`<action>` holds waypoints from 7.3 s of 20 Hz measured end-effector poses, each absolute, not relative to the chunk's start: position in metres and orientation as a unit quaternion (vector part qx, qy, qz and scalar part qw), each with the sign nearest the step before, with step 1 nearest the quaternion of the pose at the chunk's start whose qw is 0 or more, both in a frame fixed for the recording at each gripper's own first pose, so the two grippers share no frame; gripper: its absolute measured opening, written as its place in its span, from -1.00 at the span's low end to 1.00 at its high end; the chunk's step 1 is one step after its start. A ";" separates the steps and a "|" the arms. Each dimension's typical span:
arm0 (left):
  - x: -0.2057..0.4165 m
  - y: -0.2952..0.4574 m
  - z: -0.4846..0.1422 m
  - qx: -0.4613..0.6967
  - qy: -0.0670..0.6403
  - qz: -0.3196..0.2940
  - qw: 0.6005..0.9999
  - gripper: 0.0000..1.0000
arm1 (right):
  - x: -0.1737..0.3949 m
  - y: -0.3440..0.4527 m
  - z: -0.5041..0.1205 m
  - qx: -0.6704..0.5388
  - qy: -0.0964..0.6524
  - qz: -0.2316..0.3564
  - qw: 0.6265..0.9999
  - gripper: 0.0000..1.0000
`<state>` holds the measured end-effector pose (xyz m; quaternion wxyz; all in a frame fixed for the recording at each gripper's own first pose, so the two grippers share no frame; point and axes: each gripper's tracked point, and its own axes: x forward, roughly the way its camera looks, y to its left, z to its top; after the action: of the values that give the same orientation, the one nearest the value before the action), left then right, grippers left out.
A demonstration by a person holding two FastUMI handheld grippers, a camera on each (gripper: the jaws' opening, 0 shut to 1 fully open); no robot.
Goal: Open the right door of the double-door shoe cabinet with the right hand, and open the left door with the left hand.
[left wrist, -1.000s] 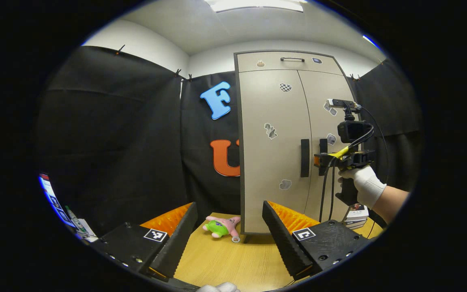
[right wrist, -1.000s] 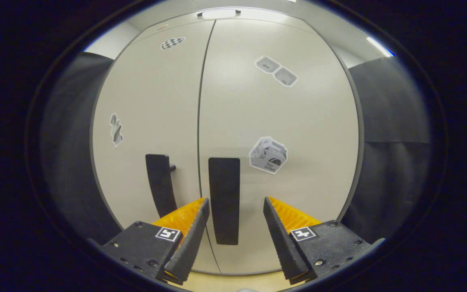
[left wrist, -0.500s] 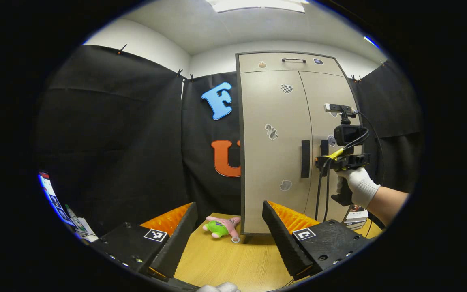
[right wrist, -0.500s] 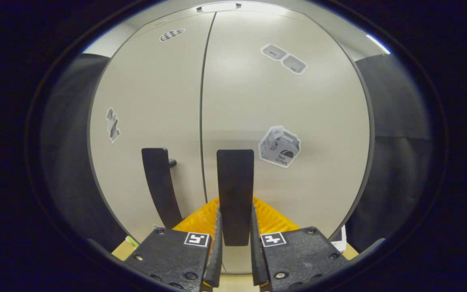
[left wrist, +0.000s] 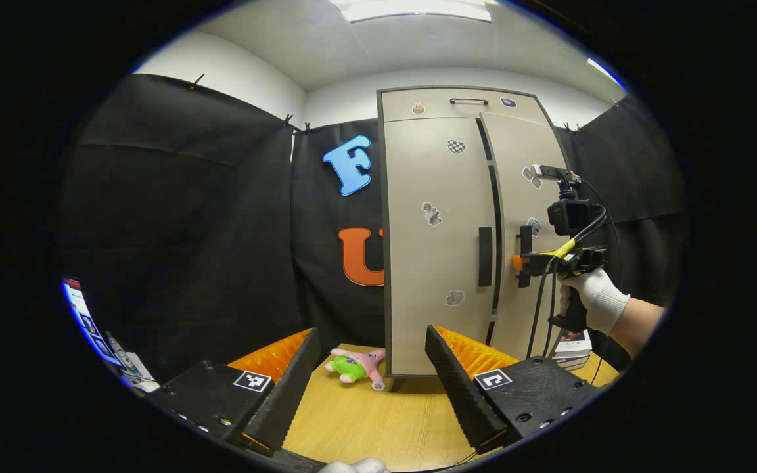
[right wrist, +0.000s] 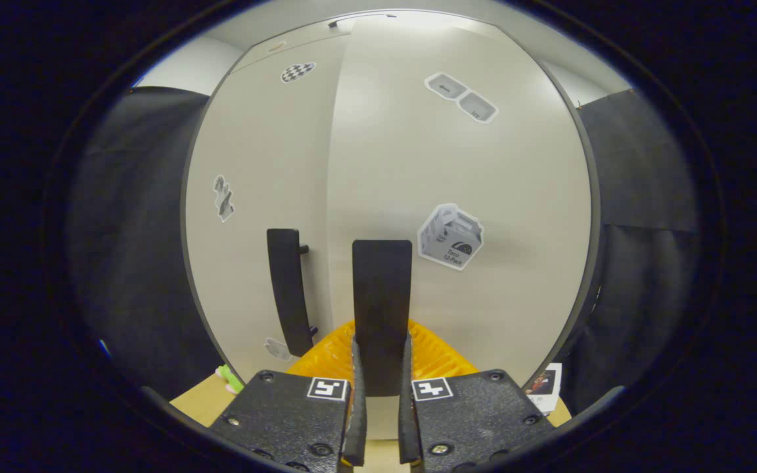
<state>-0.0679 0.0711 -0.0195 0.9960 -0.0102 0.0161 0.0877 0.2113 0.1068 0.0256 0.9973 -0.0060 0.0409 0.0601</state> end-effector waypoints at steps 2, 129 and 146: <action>-0.073 0.065 -0.019 -0.012 0.015 0.081 0.997 0.93 | 0.202 0.105 0.028 -0.007 0.040 0.066 0.997 -0.55; 0.252 -0.101 0.003 -0.017 0.011 -0.053 0.998 -0.84 | -0.016 -0.018 -0.002 0.012 0.069 0.016 0.997 0.99; 0.197 -0.088 0.008 -0.032 0.003 -0.078 0.996 -0.91 | -0.063 -0.007 -0.009 0.021 0.064 0.035 0.997 0.99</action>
<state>0.1972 -0.0876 0.0077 0.9965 -0.0320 0.0033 -0.0776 -0.0626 -0.0067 -0.0093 0.9971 0.0209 0.0642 0.0349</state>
